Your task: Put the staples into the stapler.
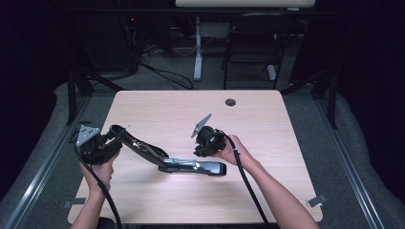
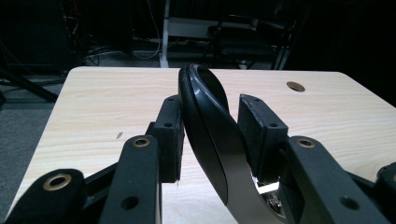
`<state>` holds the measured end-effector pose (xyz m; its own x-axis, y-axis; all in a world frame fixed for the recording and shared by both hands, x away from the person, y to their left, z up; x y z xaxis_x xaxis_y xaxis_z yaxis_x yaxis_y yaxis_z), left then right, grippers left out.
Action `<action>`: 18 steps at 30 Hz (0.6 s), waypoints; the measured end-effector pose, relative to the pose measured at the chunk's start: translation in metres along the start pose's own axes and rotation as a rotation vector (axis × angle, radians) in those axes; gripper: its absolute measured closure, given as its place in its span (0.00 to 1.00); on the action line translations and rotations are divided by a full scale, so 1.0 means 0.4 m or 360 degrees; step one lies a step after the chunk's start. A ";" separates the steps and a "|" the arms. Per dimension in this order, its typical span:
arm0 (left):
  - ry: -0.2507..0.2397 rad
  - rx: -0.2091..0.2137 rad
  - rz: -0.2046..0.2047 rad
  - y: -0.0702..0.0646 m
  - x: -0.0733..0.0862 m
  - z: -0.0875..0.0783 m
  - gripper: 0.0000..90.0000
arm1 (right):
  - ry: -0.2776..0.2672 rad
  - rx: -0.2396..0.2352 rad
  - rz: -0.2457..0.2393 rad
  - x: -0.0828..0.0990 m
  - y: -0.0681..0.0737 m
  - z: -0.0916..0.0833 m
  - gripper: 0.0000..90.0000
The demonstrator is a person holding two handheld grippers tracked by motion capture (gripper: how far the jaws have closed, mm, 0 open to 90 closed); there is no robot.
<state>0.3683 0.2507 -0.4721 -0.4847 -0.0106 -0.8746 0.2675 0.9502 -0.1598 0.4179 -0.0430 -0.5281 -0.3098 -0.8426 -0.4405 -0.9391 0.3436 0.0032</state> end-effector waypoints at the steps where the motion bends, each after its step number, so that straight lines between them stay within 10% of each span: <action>1: 0.0000 0.0000 -0.0001 0.000 0.000 0.000 0.69 | -0.0004 0.0001 -0.0005 -0.003 0.001 0.001 0.87; 18: -0.0001 -0.0001 -0.0004 0.001 0.001 0.001 0.69 | -0.0035 -0.0046 -0.0084 -0.039 0.012 0.024 0.87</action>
<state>0.3685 0.2512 -0.4727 -0.4846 -0.0134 -0.8746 0.2658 0.9503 -0.1618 0.4198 -0.0242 -0.5300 -0.2566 -0.8499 -0.4602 -0.9581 0.2864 0.0053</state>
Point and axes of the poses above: each handheld gripper's, and its own axes: z roughly forward along the jaws, x roughly out of its underside, y roughly to its left, the point moved 5 cm from there along z, roughly forward along the jaws, and after that the axes turned 6 degrees about y, right-handed, at the moved point
